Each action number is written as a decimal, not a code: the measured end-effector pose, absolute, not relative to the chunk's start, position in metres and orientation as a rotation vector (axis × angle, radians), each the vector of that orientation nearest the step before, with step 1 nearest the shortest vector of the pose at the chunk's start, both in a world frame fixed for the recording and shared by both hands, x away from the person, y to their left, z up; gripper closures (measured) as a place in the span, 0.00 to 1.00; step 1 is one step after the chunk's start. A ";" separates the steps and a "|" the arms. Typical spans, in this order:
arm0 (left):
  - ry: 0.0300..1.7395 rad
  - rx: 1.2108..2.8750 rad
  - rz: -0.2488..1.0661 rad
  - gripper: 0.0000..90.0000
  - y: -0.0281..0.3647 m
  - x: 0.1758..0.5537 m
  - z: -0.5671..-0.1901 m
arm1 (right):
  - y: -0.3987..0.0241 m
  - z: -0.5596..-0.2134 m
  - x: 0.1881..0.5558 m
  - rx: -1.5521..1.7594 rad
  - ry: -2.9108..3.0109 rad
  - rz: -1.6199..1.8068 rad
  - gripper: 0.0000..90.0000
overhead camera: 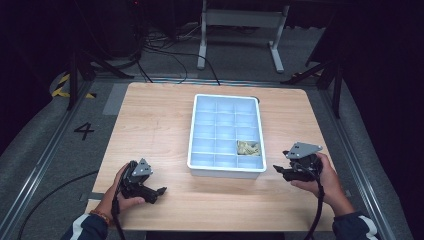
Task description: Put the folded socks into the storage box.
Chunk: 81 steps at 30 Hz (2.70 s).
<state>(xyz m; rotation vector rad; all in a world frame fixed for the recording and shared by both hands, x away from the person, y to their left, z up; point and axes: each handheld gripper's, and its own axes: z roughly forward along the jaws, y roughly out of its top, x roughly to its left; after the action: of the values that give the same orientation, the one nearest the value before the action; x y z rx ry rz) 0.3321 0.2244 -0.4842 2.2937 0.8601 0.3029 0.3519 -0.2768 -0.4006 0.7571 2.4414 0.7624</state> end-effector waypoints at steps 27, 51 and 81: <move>0.872 2.289 0.308 0.00 0.226 0.330 -0.484 | -0.326 -0.448 0.322 0.878 2.422 0.754 0.35; 0.875 2.287 0.311 0.00 0.226 0.330 -0.484 | -0.373 -0.487 0.296 1.172 2.294 1.036 0.26; 0.879 2.288 0.306 0.00 0.226 0.331 -0.484 | -0.374 -0.487 0.296 1.198 2.272 1.030 0.25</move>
<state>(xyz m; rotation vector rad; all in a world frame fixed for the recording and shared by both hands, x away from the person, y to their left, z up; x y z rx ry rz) 0.3308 0.2256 -0.4841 2.2878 0.8792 0.3062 0.2961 -0.3741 -0.4874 1.1979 2.2716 1.0304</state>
